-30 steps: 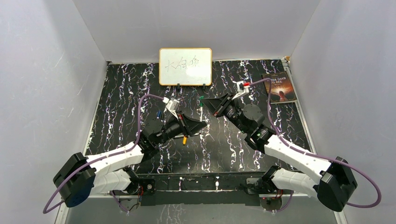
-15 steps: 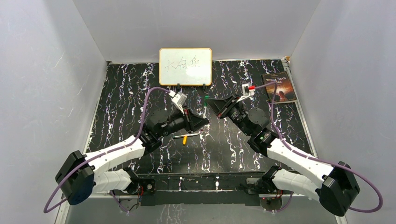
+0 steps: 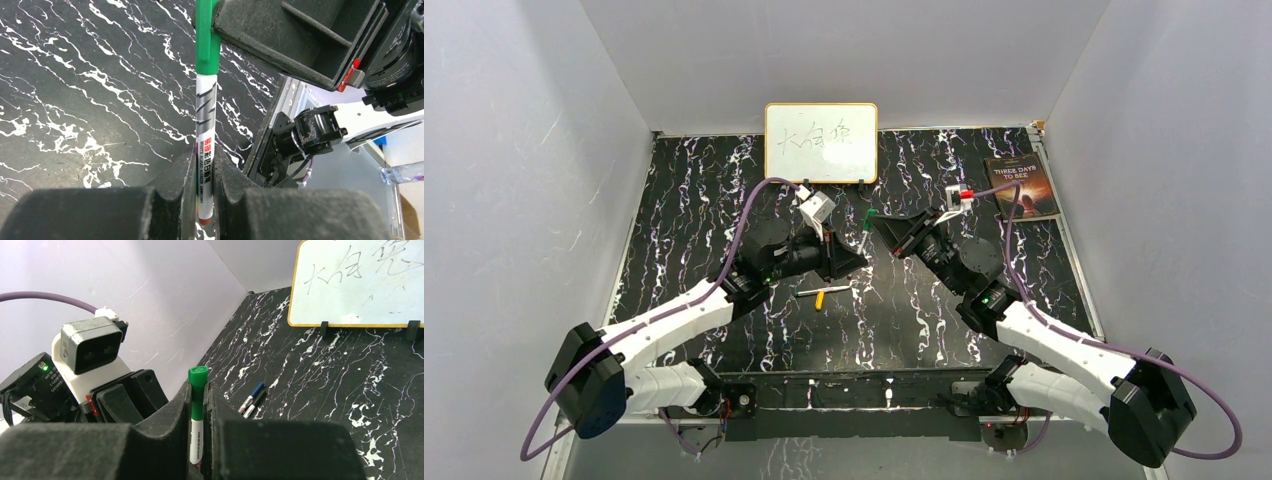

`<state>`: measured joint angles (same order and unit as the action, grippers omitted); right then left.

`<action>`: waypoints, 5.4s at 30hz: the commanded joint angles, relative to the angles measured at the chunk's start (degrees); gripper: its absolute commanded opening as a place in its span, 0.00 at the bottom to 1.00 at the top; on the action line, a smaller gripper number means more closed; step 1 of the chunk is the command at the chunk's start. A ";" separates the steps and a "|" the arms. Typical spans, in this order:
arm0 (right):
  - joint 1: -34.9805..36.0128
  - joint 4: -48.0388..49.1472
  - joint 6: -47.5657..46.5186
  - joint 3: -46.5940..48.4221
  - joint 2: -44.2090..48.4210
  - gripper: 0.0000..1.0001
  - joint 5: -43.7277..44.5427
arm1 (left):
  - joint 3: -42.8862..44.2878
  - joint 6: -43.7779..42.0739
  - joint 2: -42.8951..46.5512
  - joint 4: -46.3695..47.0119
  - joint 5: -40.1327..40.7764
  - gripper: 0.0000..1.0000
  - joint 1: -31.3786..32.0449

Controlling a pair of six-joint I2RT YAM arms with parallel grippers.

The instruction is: Insert the pens into the pen caps

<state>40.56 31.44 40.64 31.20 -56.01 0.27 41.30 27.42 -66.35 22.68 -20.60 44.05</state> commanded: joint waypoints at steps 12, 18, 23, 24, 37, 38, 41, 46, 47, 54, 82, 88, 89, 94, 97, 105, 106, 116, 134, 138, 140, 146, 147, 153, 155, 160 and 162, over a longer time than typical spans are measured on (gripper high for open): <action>3.55 -11.04 0.76 -8.06 -1.83 0.00 -18.35 | 11.24 -4.74 -0.80 12.26 3.02 0.00 -3.42; 5.66 -12.04 -0.15 -8.87 -2.93 0.00 -18.24 | 13.41 -4.50 -1.13 10.98 1.31 0.00 -5.22; 6.89 -13.26 -1.37 -9.21 -3.29 0.00 -18.68 | 15.24 -4.11 -2.22 9.39 -0.58 0.00 -7.14; 7.09 -13.44 -1.50 -9.27 -3.37 0.00 -18.74 | 15.34 -3.98 -2.40 9.51 -0.92 0.00 -7.41; 8.81 -12.15 -0.31 -10.75 -2.67 0.00 -17.26 | 16.18 -4.16 -3.37 9.29 -2.92 0.00 -8.19; 8.82 -12.77 -0.45 -10.69 -2.24 0.00 -16.54 | 15.85 -4.33 -2.98 8.82 -2.68 0.00 -8.19; 8.79 -14.96 -0.41 -10.50 -0.12 0.00 -14.21 | 15.48 -5.50 -2.14 4.77 -1.84 0.00 -8.18; 8.77 -20.38 -0.89 -10.17 6.64 0.00 -5.89 | 16.28 -10.51 -1.49 -17.04 6.06 0.00 -8.19; 8.83 -22.01 -1.11 -9.84 8.01 0.00 -3.71 | 16.24 -11.69 -1.77 -22.63 9.25 0.00 -8.13; 8.73 -27.93 -2.95 -8.00 11.96 0.00 2.25 | 10.11 -10.82 -0.81 -44.03 24.53 0.00 -9.77; 8.71 -31.73 -1.09 -9.93 16.14 0.08 4.38 | 6.90 -7.29 -24.97 -42.99 29.75 0.09 -17.86; 8.74 -31.79 -1.22 -10.23 16.22 0.08 4.57 | 8.92 -7.71 -25.55 -43.75 29.91 0.20 -17.83; 8.75 -31.80 -1.18 -10.27 16.20 0.08 4.59 | 9.15 -7.79 -25.68 -43.85 29.77 0.21 -17.86; 8.73 -31.80 -1.17 -10.37 16.19 0.08 4.75 | 9.61 -7.82 -25.89 -43.74 29.06 0.22 -17.86; 8.74 -31.81 -1.08 -10.40 16.19 0.08 4.82 | 9.68 -7.82 -25.42 -43.78 29.25 0.22 -17.86; 8.70 -31.29 -0.82 -10.75 15.94 0.08 4.69 | 14.18 -8.50 -21.36 -47.94 29.13 0.23 -17.88; 8.75 -31.20 -0.73 -10.73 15.85 0.08 4.64 | 14.97 -8.52 -20.48 -48.47 29.18 0.23 -17.86; 8.64 -30.74 -0.60 -10.72 15.76 0.08 4.85 | 21.57 -10.76 -14.38 -52.73 25.55 0.23 -17.50; 8.70 -34.12 -0.97 -10.52 15.97 0.00 6.04 | 20.27 -35.58 -19.36 -43.60 0.94 0.44 -6.51; 8.74 -35.83 -0.85 -10.72 18.21 0.00 6.72 | 21.98 -36.49 -22.56 -44.01 3.87 0.39 -5.06; 8.71 -36.16 -0.79 -10.79 19.23 0.00 6.98 | 22.34 -37.24 -24.11 -44.13 4.51 0.39 -4.59; 8.66 -37.05 -0.94 -10.74 20.15 0.00 7.42 | 24.08 -39.17 -29.20 -46.70 7.09 0.39 -3.40; 8.74 -37.14 -0.97 -10.73 20.21 0.00 7.51 | 23.90 -39.05 -29.58 -46.33 7.31 0.39 -3.25; 8.66 -37.33 -1.36 -10.74 20.41 0.00 7.19 | 21.92 -38.72 -31.39 -44.34 6.30 0.30 -2.85; 8.66 -37.33 -1.51 -10.74 20.64 0.00 7.03 | 20.96 -38.66 -31.87 -43.81 6.73 0.29 -2.82; 8.64 -37.59 -1.62 -10.73 20.81 0.00 7.08 | 19.61 -38.91 -32.69 -43.73 7.15 0.29 -2.38; 8.65 -37.45 -1.59 -10.73 20.68 0.00 7.04 | 19.00 -39.04 -32.71 -43.46 7.17 0.30 -2.31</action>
<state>49.39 -7.64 39.46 20.03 -35.94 6.52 61.49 -10.74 -99.18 -20.78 -13.78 41.23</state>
